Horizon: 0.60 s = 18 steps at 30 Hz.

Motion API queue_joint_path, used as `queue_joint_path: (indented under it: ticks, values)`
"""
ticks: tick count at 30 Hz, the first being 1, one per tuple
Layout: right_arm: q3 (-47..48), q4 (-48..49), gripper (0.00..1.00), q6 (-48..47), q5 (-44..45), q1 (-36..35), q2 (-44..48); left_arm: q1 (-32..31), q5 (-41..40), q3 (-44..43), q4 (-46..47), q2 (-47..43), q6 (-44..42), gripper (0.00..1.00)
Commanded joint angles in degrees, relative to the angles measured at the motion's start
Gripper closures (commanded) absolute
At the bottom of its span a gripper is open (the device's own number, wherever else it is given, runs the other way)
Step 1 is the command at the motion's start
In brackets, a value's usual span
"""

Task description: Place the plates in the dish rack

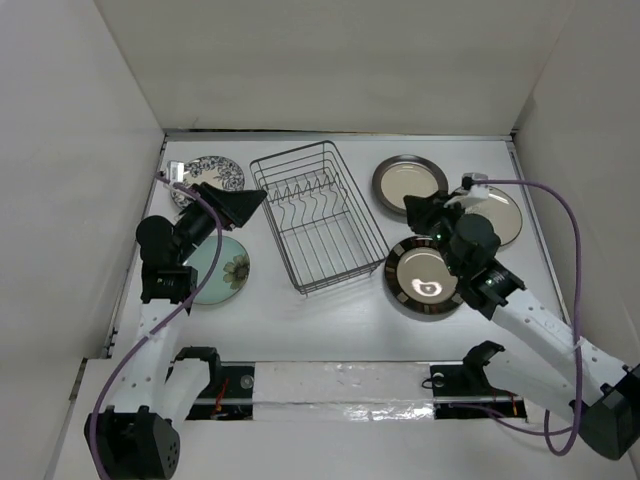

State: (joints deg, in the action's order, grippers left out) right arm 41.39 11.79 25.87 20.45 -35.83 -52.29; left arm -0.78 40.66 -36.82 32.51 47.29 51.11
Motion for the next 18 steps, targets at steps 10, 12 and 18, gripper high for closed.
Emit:
queue_joint_path:
  ticks: [10,12,18]
  values:
    - [-7.3,-5.3,1.00,13.8,-7.9,24.7,1.9,-9.5,-1.7,-4.8,-14.4,-3.7,-15.2,1.00]
    - [-8.5,-5.1,1.00,14.3,-7.6,30.2,2.5,-12.7,-4.9,-5.6,-17.3,-5.4,-20.3,1.00]
    - [-11.9,1.3,0.57,21.9,-8.1,42.0,1.6,-19.7,-13.7,-6.1,-25.6,-11.4,-28.3,1.00]
